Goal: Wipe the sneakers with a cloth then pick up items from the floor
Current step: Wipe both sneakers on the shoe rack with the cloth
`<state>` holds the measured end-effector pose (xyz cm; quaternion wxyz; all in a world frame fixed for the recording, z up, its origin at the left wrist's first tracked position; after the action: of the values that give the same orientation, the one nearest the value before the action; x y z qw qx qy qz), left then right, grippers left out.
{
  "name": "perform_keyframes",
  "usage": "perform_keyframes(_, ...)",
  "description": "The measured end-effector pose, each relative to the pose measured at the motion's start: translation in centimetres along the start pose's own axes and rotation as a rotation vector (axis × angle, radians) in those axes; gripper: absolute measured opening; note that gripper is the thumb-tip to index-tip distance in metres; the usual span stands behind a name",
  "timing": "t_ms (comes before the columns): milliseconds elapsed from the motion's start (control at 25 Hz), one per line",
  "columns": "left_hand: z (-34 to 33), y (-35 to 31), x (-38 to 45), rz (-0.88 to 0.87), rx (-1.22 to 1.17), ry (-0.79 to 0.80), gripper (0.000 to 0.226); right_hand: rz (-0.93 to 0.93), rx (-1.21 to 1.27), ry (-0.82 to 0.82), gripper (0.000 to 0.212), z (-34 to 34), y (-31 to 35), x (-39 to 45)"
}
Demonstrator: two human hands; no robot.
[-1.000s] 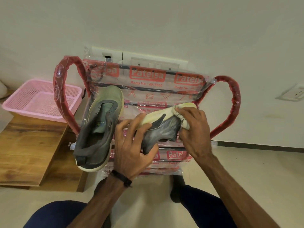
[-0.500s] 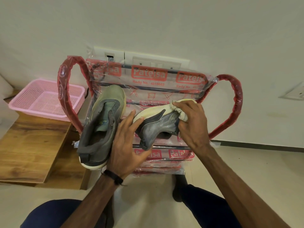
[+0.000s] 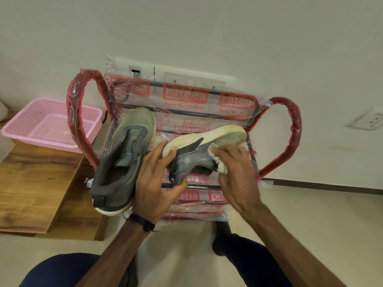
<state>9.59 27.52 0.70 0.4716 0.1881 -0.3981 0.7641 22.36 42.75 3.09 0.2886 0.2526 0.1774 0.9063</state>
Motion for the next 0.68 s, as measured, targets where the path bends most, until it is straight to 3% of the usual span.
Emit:
perform_keyframes(160,-0.2,-0.1,0.1,-0.015,-0.014,-0.009,0.066,0.22,0.01,0.079,0.058,-0.6,2.6,-1.3)
perform_keyframes(360,-0.6,0.0,0.0,0.027,0.002,-0.008,0.071,-0.129,0.035,-0.097,0.052,0.0,-1.6,1.7)
perform_keyframes(480,-0.5,0.5,-0.2,0.052,0.007,-0.027,0.071,0.06,0.095,-0.009,0.048,-1.4,2.8,-0.8)
perform_keyframes(560,-0.5,0.3,-0.6,0.025,0.02,-0.023,0.069,0.182,0.031,0.056,0.049,-1.1,2.4,-0.6)
perform_keyframes(680,-0.8,-0.2,-0.7,-0.001,0.032,-0.003,0.067,-0.059,-0.04,-0.059,0.051,1.1,-4.0,2.6)
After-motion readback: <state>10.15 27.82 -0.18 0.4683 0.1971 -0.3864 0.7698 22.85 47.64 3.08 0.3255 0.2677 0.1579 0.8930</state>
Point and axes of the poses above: each hand's wrist, its own x-axis towards the middle knuckle, its own z-axis out of the back of the hand, y = z × x, the point moved 9 cm from there along x, towards the middle knuckle, and after that the axes turned 9 degrees about x, right-handed, at the moved point
